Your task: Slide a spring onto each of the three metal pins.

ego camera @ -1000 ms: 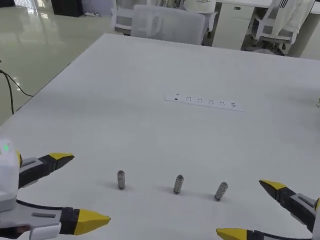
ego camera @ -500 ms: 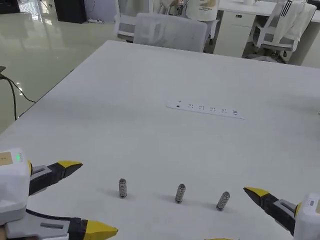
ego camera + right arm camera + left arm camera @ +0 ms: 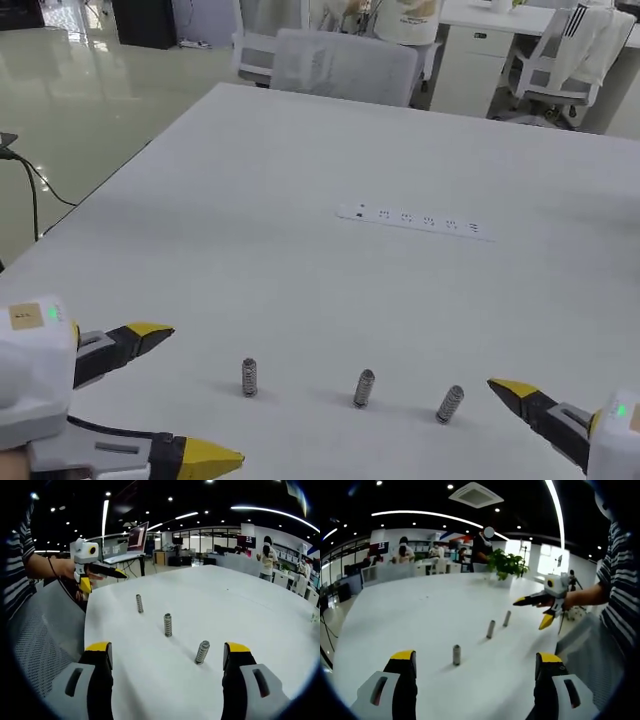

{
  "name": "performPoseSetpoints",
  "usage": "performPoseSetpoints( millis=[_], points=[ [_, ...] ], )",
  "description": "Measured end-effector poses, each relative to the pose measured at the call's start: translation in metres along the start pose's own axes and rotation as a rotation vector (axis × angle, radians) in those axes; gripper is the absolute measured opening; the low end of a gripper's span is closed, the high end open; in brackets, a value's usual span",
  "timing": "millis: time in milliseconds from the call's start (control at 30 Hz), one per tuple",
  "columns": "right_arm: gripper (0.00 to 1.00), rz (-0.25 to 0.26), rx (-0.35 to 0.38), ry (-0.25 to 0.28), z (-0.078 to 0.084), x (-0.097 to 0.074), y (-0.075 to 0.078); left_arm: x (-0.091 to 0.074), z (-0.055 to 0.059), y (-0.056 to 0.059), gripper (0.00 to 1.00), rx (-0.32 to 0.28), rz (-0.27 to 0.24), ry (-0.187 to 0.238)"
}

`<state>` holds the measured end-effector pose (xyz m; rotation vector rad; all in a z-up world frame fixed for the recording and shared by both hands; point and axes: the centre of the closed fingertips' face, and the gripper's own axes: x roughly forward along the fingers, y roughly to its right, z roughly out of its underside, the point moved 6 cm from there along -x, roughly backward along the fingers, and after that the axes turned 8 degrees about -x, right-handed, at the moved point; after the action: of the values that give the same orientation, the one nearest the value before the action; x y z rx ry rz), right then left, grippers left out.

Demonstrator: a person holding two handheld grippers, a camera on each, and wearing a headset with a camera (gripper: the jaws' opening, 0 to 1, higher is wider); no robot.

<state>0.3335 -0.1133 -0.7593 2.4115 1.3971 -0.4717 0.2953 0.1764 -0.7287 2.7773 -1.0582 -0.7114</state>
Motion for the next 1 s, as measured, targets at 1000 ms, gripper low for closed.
performPoseSetpoints(
  millis=[1000],
  points=[
    [0.93, 0.016, 0.014, 0.013, 0.001, -0.005, 0.005, 0.004, -0.005, 0.003, 0.96, 0.018, 0.001, -0.002]
  ],
)
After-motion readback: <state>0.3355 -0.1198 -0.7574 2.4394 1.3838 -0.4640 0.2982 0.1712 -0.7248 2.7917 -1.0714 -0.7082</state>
